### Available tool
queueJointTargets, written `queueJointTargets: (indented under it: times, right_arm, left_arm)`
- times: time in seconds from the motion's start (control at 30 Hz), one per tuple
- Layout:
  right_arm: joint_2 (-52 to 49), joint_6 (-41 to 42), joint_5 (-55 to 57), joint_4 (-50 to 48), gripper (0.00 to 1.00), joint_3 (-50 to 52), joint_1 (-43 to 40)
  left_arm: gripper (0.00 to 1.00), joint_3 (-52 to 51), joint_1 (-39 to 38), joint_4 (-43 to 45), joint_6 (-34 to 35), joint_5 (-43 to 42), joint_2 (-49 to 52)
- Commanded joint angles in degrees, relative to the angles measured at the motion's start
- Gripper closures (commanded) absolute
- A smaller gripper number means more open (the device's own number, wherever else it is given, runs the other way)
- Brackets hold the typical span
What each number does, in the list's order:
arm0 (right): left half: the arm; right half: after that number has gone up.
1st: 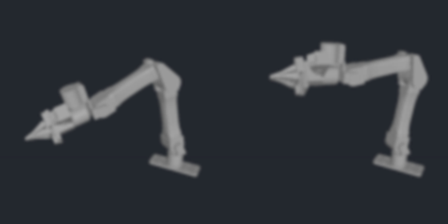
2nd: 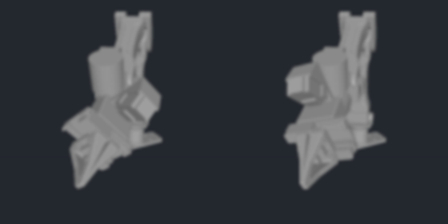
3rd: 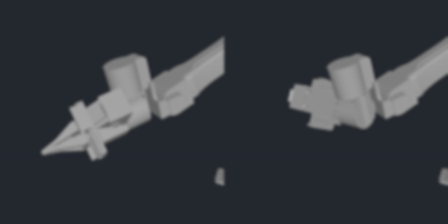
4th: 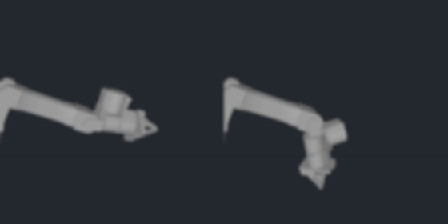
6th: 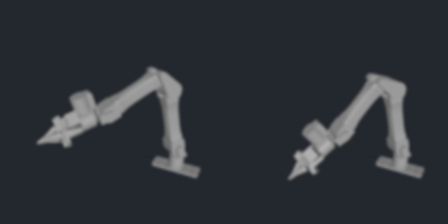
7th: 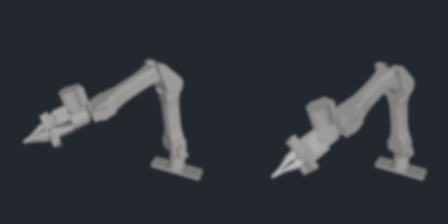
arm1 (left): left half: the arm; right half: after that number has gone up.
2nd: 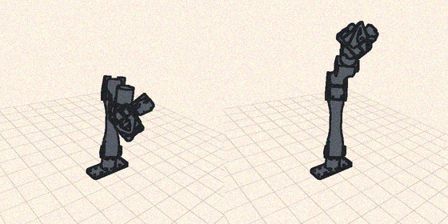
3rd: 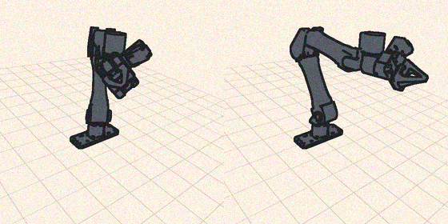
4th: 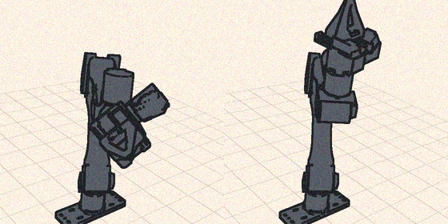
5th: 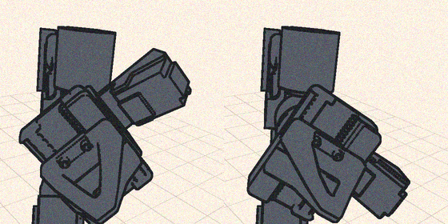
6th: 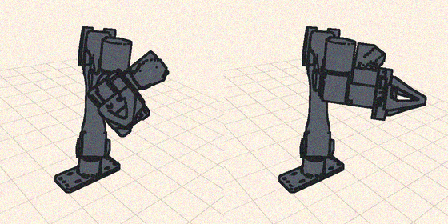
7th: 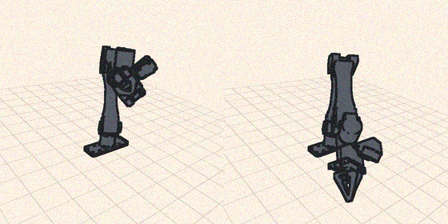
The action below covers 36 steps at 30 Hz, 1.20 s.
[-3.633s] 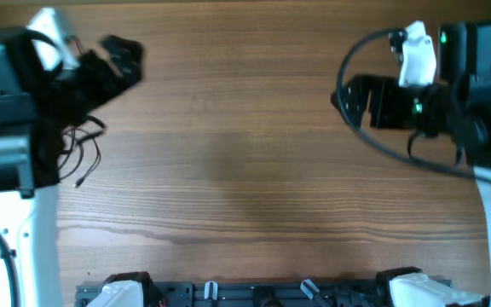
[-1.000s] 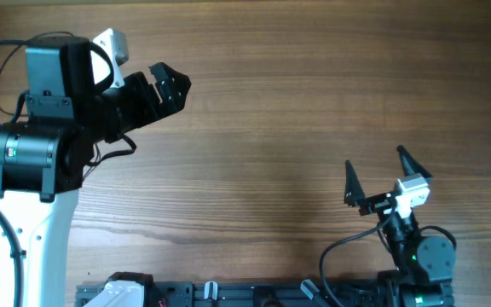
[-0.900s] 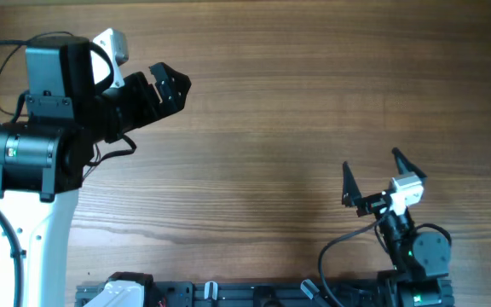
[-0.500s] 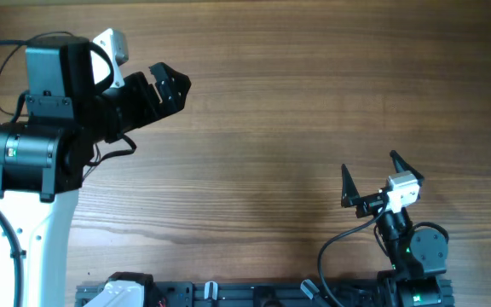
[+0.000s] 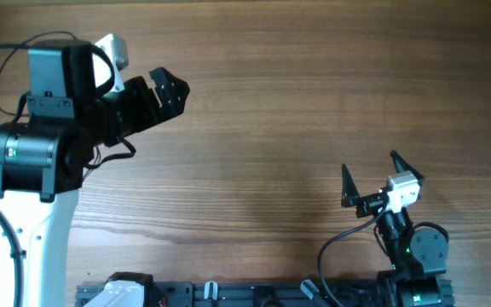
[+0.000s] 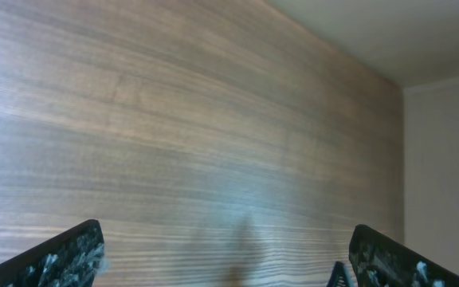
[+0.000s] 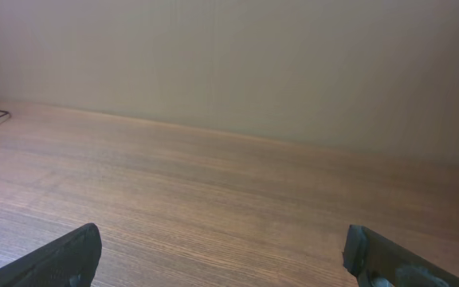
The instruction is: Untangle cables
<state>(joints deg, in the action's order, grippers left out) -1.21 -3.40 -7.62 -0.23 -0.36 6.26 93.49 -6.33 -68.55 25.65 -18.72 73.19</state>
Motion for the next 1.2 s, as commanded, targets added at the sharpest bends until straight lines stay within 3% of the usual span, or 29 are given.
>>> queueJointTargets:
  times: [0.0, 0.1, 0.23, 0.63, 0.93, 1.17]
  right_arm:
    - [0.9, -1.1, 0.8, -0.2, 0.00, 0.1, -0.3]
    - [0.9, -1.1, 0.8, -0.2, 0.00, 0.1, -0.3]
    - [0.9, -1.1, 0.8, -0.2, 0.00, 0.1, -0.3]
    - [0.9, -1.1, 0.8, -0.2, 0.00, 0.1, -0.3]
    - [0.9, -1.1, 0.8, -0.2, 0.00, 0.1, -0.3]
    - [0.9, -1.1, 0.8, -0.2, 0.00, 0.1, -0.3]
  left_arm:
    - [0.00, 0.5, -0.2, 0.2, 0.1, 4.7, -0.9]
    - [0.00, 0.3, -0.7, 3.0, 0.1, 10.1, -5.2]
    - [0.00, -6.8, -0.1, 13.1, -0.2, 11.9, -17.0]
    - [0.00, -42.1, 2.1, 42.1, -17.9, 11.5, -50.8]
    - [0.00, -70.5, 2.1, 59.6, -18.0, 12.6, -64.2]
    - [0.00, -84.2, 2.1, 64.6, -18.0, 12.2, -71.8]
